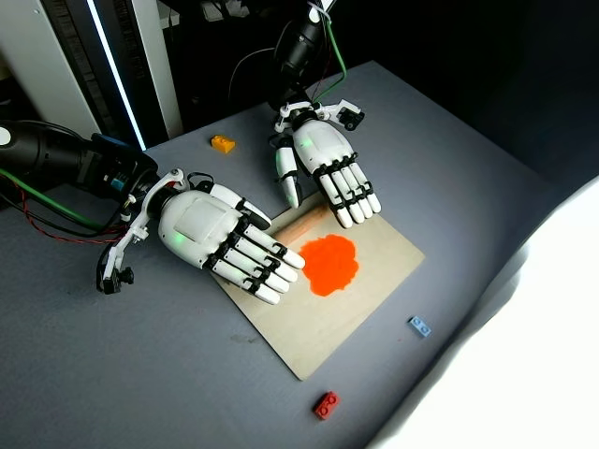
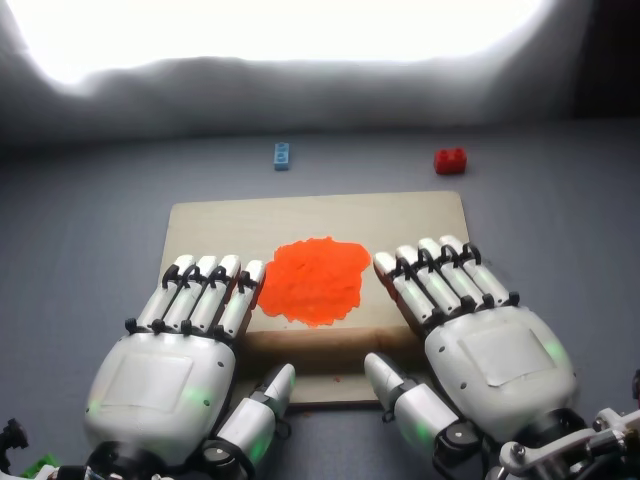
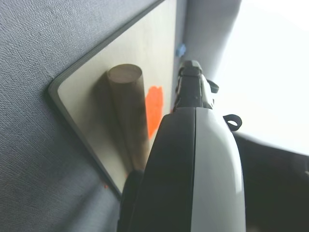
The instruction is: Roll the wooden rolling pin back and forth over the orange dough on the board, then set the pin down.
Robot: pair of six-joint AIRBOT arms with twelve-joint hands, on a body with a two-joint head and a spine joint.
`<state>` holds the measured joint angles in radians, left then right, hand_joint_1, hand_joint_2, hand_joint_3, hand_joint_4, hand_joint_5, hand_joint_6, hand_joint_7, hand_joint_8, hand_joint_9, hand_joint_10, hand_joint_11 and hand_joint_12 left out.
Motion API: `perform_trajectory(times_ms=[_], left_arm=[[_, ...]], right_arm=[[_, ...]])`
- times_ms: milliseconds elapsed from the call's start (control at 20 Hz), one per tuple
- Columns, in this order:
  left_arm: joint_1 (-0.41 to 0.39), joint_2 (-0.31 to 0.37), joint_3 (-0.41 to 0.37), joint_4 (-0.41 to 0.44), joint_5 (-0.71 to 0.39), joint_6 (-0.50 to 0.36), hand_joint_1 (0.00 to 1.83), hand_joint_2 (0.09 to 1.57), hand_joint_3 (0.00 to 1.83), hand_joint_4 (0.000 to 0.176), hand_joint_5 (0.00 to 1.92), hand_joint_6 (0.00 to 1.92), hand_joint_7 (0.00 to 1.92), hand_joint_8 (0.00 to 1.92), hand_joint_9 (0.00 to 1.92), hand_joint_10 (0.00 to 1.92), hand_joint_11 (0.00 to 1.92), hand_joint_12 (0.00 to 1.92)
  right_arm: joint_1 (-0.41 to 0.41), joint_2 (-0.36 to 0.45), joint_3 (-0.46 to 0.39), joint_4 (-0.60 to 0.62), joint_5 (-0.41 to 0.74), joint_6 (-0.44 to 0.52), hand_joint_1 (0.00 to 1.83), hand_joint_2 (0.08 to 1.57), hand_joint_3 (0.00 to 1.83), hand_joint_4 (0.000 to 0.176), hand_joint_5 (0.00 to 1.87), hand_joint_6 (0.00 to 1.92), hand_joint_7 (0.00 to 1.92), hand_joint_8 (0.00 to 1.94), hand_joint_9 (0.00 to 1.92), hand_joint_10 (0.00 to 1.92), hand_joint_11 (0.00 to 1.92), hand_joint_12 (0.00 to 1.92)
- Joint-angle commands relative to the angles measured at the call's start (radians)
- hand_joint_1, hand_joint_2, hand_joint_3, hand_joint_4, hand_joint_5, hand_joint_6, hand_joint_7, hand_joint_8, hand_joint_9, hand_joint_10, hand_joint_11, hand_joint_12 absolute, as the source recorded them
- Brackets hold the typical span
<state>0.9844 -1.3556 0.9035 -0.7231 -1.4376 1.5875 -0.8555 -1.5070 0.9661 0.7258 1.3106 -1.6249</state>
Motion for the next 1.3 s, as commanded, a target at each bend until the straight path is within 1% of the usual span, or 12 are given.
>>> perform_trajectory(times_ms=[0, 150, 450, 600, 750, 950, 1250], left_arm=[[-0.006, -0.003, 0.006, 0.063, -0.106, -0.004, 0.00, 1.46, 0.02, 0.000, 0.02, 0.01, 0.00, 0.00, 0.00, 0.00, 0.00, 0.00], [-0.008, -0.014, 0.015, 0.058, -0.106, -0.011, 0.00, 1.46, 0.02, 0.000, 0.05, 0.02, 0.04, 0.01, 0.00, 0.00, 0.00, 0.00], [-0.022, -0.037, 0.035, 0.052, -0.106, -0.014, 0.00, 1.48, 0.02, 0.000, 0.02, 0.00, 0.02, 0.00, 0.00, 0.00, 0.00, 0.00], [-0.028, -0.047, 0.047, 0.051, -0.100, -0.017, 0.00, 1.48, 0.02, 0.000, 0.04, 0.01, 0.03, 0.01, 0.00, 0.00, 0.00, 0.00], [-0.031, -0.054, 0.057, 0.051, -0.094, -0.017, 0.00, 1.45, 0.00, 0.000, 0.04, 0.01, 0.04, 0.01, 0.02, 0.01, 0.01, 0.00], [-0.033, -0.058, 0.065, 0.051, -0.091, -0.015, 0.00, 1.46, 0.00, 0.000, 0.06, 0.01, 0.06, 0.01, 0.03, 0.01, 0.02, 0.01], [-0.043, -0.067, 0.081, 0.051, -0.076, -0.015, 0.00, 1.46, 0.00, 0.000, 0.04, 0.00, 0.04, 0.00, 0.01, 0.00, 0.02, 0.01]], right_arm=[[0.002, -0.002, 0.006, -0.076, 0.092, 0.001, 0.00, 1.47, 0.02, 0.000, 0.06, 0.01, 0.03, 0.00, 0.00, 0.00, 0.00, 0.00], [0.002, -0.014, 0.026, -0.076, 0.089, 0.002, 0.00, 1.47, 0.02, 0.000, 0.08, 0.01, 0.03, 0.00, 0.00, 0.00, 0.00, 0.00], [-0.004, -0.030, 0.055, -0.076, 0.077, 0.004, 0.00, 1.47, 0.02, 0.000, 0.08, 0.01, 0.03, 0.01, 0.00, 0.00, 0.00, 0.00], [-0.005, -0.037, 0.067, -0.076, 0.074, 0.004, 0.00, 1.48, 0.02, 0.000, 0.03, 0.00, 0.01, 0.00, 0.00, 0.00, 0.00, 0.00], [-0.005, -0.047, 0.082, -0.076, 0.066, 0.005, 0.00, 1.47, 0.01, 0.000, 0.05, 0.01, 0.02, 0.01, 0.00, 0.00, 0.00, 0.00], [0.000, -0.053, 0.092, -0.076, 0.062, 0.007, 0.00, 1.47, 0.01, 0.000, 0.05, 0.01, 0.03, 0.01, 0.00, 0.00, 0.00, 0.00], [0.008, -0.055, 0.104, -0.076, 0.056, 0.017, 0.00, 1.47, 0.01, 0.000, 0.05, 0.01, 0.03, 0.00, 0.00, 0.00, 0.00, 0.00]])
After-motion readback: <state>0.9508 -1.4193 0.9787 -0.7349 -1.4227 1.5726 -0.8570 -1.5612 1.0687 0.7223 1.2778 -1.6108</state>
